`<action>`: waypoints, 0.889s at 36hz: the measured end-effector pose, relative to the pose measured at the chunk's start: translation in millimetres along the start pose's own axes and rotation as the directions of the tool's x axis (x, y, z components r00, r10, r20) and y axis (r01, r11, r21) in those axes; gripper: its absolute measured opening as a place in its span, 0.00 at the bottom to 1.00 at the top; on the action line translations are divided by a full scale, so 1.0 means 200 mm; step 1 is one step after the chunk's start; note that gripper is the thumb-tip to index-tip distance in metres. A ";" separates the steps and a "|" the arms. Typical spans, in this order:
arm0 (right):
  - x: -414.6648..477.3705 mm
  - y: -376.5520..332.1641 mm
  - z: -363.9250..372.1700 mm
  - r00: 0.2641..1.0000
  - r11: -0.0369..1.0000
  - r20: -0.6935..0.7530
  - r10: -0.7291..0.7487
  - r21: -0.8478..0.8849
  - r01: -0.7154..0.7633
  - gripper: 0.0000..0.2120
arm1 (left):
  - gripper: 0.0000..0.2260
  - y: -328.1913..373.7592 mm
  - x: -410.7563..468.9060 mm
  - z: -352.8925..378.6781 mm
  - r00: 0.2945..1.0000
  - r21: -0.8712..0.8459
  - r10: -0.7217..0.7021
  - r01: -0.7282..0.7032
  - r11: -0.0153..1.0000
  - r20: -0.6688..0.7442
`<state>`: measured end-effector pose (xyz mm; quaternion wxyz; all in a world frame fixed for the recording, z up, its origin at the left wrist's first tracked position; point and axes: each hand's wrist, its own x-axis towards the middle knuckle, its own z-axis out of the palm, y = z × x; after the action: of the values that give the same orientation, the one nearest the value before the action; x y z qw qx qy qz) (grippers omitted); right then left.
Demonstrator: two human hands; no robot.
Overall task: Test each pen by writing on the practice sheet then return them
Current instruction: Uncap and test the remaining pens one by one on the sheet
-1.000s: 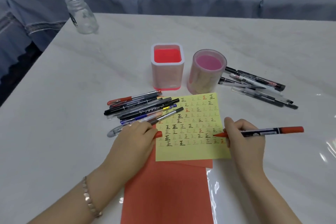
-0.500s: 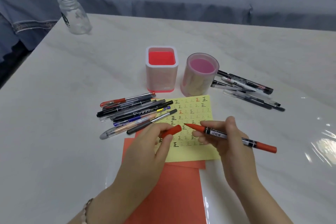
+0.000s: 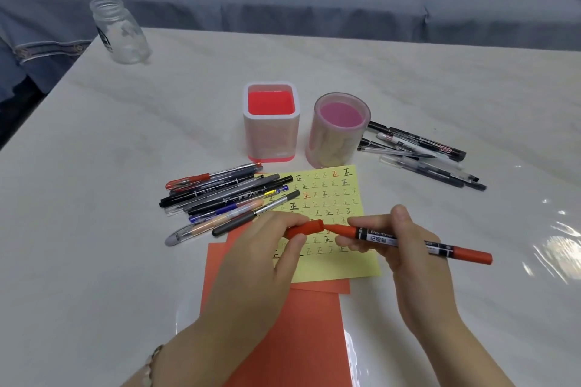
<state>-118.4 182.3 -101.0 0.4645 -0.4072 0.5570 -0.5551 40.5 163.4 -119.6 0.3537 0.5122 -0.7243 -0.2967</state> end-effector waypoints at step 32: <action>0.15 -0.02 -0.19 0.988 0.998 0.154 -0.004 -0.063 0.014 0.14 | 0.11 0.18 0.25 0.11 0.523 -0.355 -0.129 0.719 0.597 0.842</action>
<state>-162.5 162.2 -100.6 0.4904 -0.4660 0.5351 -0.5061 -7.6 127.6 -93.5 0.0906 0.3512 -0.4764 -0.8009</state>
